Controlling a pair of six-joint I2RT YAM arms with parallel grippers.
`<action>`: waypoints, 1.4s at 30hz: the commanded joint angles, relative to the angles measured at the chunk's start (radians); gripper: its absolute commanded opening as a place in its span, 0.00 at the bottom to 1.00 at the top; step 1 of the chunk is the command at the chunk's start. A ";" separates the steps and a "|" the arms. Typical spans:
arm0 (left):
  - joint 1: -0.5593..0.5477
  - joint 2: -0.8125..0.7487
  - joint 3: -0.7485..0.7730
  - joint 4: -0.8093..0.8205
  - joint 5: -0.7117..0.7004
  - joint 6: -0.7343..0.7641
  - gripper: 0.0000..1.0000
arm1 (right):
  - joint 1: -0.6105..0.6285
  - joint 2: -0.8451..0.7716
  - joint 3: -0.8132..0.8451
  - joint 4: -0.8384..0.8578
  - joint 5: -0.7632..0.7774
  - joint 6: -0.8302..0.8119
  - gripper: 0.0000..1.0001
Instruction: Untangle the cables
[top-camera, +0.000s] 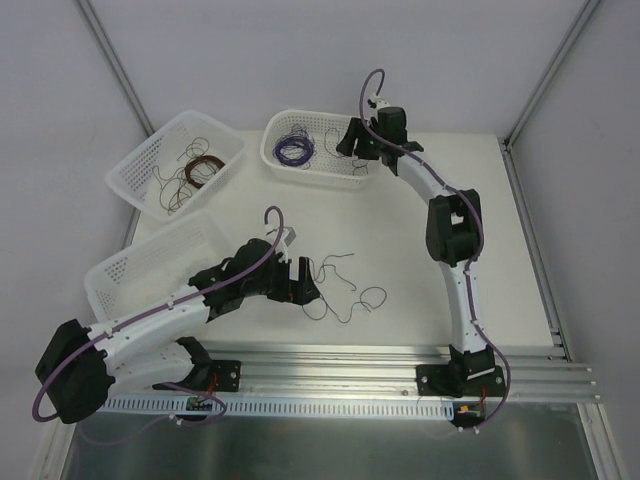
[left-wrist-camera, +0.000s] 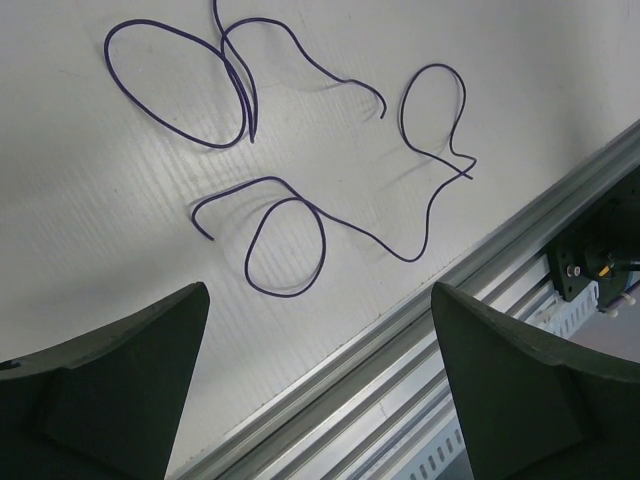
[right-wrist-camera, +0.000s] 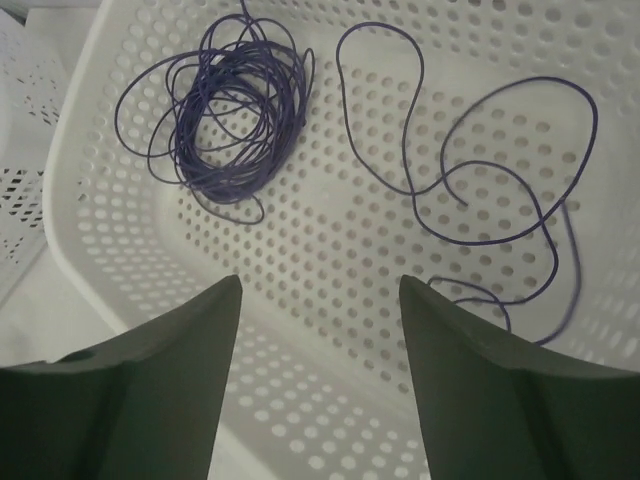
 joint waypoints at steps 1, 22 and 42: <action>-0.002 0.006 0.002 0.023 -0.021 -0.022 0.95 | -0.007 -0.214 -0.020 -0.012 -0.063 -0.040 0.70; -0.001 0.354 0.287 -0.085 -0.236 -0.126 0.80 | -0.007 -1.257 -0.867 -0.489 0.110 -0.155 0.97; -0.001 0.647 0.424 -0.185 -0.313 -0.371 0.41 | -0.005 -1.818 -1.177 -0.663 0.276 -0.152 0.97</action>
